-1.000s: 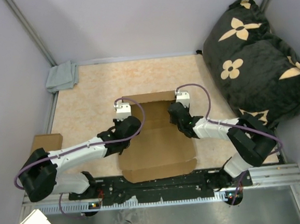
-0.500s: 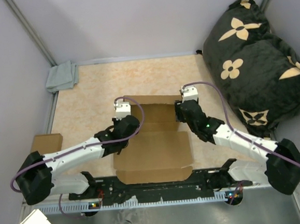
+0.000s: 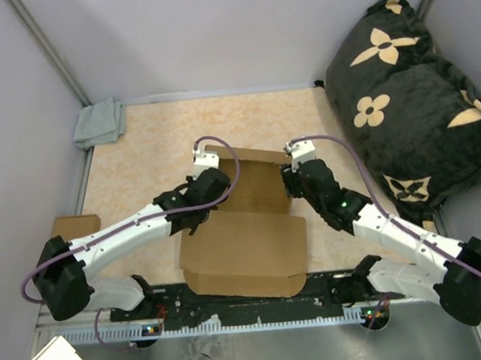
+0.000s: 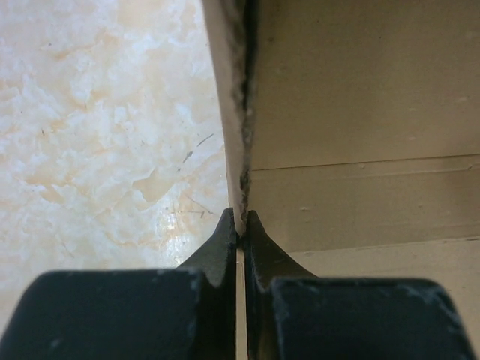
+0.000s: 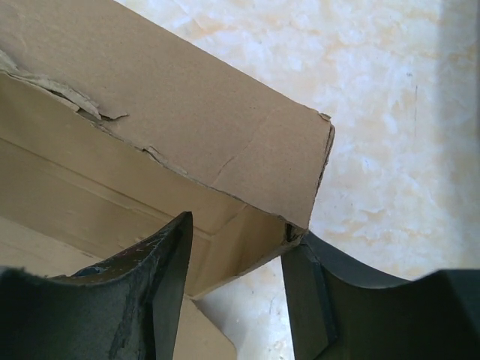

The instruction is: Fold the paper box

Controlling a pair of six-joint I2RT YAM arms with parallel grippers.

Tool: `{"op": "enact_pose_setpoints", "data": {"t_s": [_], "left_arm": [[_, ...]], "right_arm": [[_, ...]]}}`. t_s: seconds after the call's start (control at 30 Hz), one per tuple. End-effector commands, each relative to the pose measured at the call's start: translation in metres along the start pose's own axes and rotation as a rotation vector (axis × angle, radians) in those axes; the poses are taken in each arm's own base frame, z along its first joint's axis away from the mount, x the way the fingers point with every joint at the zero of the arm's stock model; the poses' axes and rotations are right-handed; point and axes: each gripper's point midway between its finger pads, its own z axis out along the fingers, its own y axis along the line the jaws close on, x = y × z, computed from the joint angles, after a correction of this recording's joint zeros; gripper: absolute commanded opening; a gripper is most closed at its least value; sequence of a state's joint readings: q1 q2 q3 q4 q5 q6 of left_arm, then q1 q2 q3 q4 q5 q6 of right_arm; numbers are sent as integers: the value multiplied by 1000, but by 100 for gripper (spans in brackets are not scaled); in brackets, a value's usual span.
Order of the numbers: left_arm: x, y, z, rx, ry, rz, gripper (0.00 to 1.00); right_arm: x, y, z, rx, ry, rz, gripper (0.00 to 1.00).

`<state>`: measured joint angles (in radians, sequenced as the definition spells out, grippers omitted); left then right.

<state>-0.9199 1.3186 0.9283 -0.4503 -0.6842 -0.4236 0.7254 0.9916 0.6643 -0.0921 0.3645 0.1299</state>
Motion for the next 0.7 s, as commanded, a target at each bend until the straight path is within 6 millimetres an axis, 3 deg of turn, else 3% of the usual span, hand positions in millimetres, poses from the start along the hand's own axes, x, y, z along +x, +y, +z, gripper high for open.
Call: {"op": "enact_pose_setpoints", "data": {"t_s": [0.0,0.13,0.2,0.27,0.33,0.37,0.4,0.5,0.67], "left_arm": [[-13,-16,-9,89,22,-14,1],[-20,-10,-9,94,33,-30,8],[-22,-7,-6,105,55,-34,25],[-22,-2,-1,110,87,-36,52],[-21,5,6,107,117,-42,66],[-20,9,9,101,129,-48,79],[-20,15,11,89,140,-55,86],[-24,33,9,42,131,-86,88],[-33,48,-7,47,67,-147,90]], "right_arm": [[-22,10,6,-13,3,3,48],[-11,5,17,65,103,43,42],[-6,5,23,87,145,56,52],[-4,5,28,107,182,72,64],[-5,6,34,99,206,95,69],[-5,6,37,92,219,116,72],[-6,4,40,87,228,133,74],[-15,-4,44,100,221,152,76],[-41,-11,44,109,179,131,77]]}}
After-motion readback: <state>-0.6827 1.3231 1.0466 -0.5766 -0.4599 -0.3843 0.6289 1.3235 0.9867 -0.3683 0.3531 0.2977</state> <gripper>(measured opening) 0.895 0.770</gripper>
